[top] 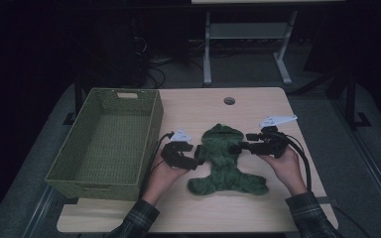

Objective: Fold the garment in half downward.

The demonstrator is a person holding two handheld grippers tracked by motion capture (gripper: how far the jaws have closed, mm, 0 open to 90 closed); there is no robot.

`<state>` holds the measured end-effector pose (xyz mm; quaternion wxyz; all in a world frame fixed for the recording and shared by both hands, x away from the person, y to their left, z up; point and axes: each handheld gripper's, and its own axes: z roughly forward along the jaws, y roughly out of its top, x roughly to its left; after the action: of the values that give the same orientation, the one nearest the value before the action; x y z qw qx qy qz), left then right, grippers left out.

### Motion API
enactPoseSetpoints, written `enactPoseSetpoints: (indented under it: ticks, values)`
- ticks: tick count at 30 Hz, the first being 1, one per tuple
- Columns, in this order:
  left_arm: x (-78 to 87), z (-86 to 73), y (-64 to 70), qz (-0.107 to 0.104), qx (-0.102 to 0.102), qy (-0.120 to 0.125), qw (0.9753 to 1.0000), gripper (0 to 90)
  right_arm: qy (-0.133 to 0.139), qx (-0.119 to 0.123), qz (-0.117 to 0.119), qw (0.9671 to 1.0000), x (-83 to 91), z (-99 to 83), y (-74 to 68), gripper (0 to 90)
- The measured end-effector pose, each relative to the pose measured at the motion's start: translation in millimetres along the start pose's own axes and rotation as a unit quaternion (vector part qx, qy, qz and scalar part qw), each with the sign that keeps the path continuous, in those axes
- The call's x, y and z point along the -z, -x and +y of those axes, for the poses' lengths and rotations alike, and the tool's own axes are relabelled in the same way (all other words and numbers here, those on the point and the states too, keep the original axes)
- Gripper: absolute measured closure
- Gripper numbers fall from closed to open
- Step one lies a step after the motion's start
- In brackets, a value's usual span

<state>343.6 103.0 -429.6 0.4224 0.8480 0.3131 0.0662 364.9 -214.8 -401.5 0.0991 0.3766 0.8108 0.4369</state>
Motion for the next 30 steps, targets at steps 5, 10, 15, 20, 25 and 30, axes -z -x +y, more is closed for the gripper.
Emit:
enactPoseSetpoints:
  ticks: [5,10,15,20,25,30]
  values:
    - [8.0,-17.9,15.1,-0.001,-0.008,0.003,1.0000,21.4,-0.006,0.013,0.016,0.9998,-3.2,-3.1,-16.0,49.5]
    - [14.0,-35.4,26.9,0.002,-0.020,0.000,0.9998,17.7,-0.006,0.024,0.031,0.9992,-8.5,-6.7,-28.5,54.1]
    - [19.0,-51.2,37.1,0.007,-0.028,-0.006,0.9996,14.5,-0.015,0.042,0.050,0.9978,-14.3,-12.0,-45.9,60.3]
    - [22.9,-66.4,47.7,0.007,-0.040,-0.021,0.9989,13.3,-0.013,0.060,0.071,0.9955,-21.9,-15.4,-68.3,65.8]
    - [27.3,-80.2,54.4,0.009,-0.041,-0.026,0.9988,12.7,-0.024,0.073,0.093,0.9927,-32.3,-18.0,-87.8,69.5]
    - [32.6,-90.0,57.3,0.021,-0.045,-0.026,0.9984,12.4,-0.030,0.091,0.115,0.9887,-43.8,-18.0,-109.1,72.2]
